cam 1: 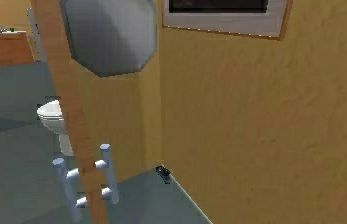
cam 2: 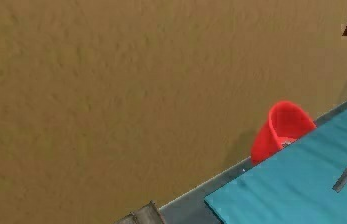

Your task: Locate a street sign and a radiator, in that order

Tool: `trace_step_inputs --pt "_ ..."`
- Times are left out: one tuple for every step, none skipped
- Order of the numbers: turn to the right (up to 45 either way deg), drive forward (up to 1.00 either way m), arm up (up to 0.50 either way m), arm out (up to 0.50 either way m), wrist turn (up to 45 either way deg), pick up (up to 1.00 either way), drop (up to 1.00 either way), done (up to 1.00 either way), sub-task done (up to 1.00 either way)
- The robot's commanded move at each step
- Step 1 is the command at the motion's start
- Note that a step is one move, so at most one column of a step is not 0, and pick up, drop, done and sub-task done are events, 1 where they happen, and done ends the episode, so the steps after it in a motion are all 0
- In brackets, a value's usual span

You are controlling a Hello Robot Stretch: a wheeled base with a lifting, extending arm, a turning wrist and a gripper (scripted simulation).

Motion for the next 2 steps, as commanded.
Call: trace_step_inputs --pt "-12.0 0.00 0.00 0.00 0.0 0.00 0.00 0.00 0.00" --pt "0.0 0.00 0.00 0.00 0.0 0.00 0.00 0.00 1.00"
